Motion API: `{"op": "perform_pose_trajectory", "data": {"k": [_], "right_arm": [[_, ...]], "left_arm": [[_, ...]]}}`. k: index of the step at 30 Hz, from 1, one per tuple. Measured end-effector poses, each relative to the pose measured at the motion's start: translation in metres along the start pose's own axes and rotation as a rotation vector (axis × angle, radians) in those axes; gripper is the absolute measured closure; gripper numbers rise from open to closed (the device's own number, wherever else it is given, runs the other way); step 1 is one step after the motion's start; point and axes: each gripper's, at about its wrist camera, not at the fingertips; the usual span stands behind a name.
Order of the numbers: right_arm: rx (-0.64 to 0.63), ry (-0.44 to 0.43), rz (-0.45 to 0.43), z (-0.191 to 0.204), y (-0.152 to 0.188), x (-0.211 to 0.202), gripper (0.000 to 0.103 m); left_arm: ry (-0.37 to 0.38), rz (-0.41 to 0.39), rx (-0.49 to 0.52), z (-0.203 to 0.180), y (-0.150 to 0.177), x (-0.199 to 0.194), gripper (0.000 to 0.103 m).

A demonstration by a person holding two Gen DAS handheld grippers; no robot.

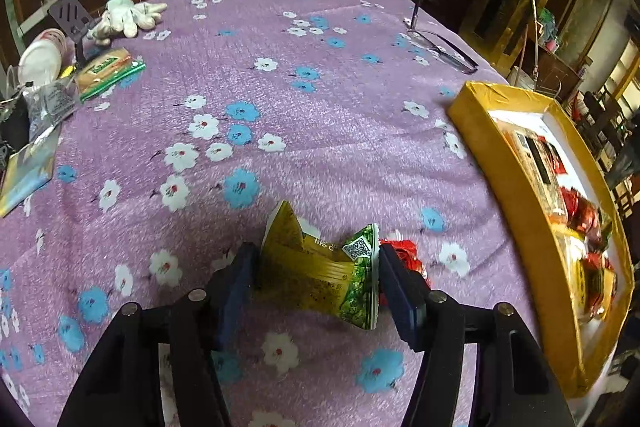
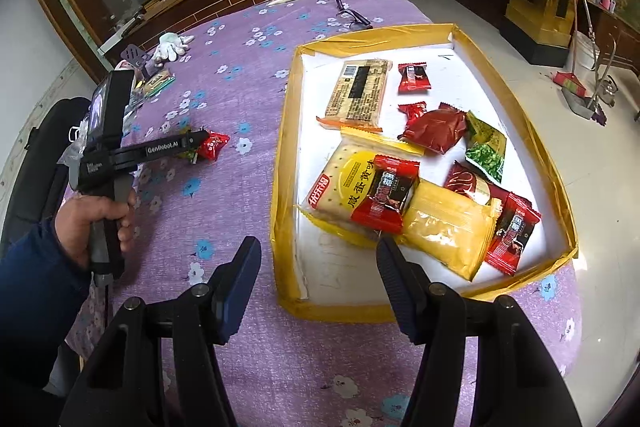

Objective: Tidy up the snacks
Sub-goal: 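Grasp the yellow-green snack pack with the left tool, then grasp the red wrapped candy with right tool while left tool holds the yellow-green pack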

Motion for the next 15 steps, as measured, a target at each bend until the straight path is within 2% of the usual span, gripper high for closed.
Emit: {"op": "perform_pose_trajectory", "data": {"k": [4,8,11,15], "right_arm": [[-0.028,-0.026,0.009,0.012,-0.003,0.006,0.044],[-0.035,-0.064,0.040,0.026,-0.011,0.020,0.044],[-0.040,-0.098,0.058,0.038,-0.020,0.030,0.044],[-0.070,-0.120,0.108,0.063,-0.039,0.056,0.044]], "left_arm": [[-0.001,-0.002,-0.012,0.002,0.015,-0.017,0.043],[0.018,0.016,-0.051,0.001,0.044,-0.048,0.043],[0.010,0.018,-0.036,-0.003,0.068,-0.070,0.043],[-0.024,-0.004,0.038,-0.012,0.090,-0.088,0.042]]}}
Point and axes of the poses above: each gripper's, at about its wrist camera, not at the fingertips, and x roughly the way its jaws point, z to its left, y to its underside, and after that the axes turned 12 degrees about -z, right-handed
